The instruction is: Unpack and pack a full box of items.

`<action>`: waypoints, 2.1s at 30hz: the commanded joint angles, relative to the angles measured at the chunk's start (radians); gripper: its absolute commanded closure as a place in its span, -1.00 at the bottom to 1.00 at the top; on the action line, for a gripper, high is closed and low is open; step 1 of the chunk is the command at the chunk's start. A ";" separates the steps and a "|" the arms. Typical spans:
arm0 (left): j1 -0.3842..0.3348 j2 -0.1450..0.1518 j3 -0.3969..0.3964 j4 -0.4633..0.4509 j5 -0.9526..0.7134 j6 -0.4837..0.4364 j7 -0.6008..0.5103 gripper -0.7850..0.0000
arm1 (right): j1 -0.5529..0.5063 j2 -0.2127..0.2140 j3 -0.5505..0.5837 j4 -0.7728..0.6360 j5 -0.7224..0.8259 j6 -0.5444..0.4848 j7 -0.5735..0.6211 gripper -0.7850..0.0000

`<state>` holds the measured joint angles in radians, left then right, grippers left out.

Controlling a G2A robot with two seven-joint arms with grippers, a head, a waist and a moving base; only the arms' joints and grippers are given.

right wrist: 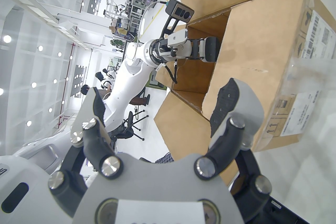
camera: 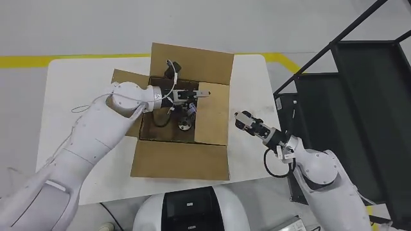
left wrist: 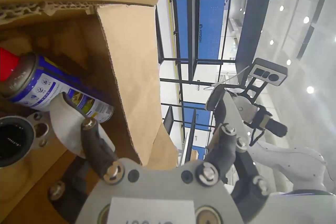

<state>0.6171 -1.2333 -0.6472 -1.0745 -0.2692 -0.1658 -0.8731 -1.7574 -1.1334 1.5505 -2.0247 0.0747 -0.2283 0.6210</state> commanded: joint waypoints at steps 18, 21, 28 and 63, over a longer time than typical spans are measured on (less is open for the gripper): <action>-0.050 -0.117 0.047 0.174 -0.112 -0.125 0.055 -1.00 | 0.001 0.018 0.006 -0.016 0.101 -0.031 0.198 -1.00; -0.043 -0.119 0.014 0.185 -0.163 -0.182 0.055 -1.00 | 0.002 0.020 0.002 -0.018 0.106 -0.033 0.208 -1.00; -0.023 -0.118 -0.044 0.117 -0.228 -0.282 0.014 -1.00 | 0.008 0.024 -0.007 -0.025 0.109 -0.036 0.221 -1.00; -0.192 -0.271 -0.004 0.418 -0.296 -0.382 -0.200 -1.00 | -0.135 0.041 0.139 -0.067 -0.089 0.212 -0.006 -1.00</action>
<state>0.4248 -1.5181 -0.6331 -0.6516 -0.5771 -0.5528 -1.0612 -1.8975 -1.0930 1.6926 -2.1052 -0.0116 -0.0256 0.6159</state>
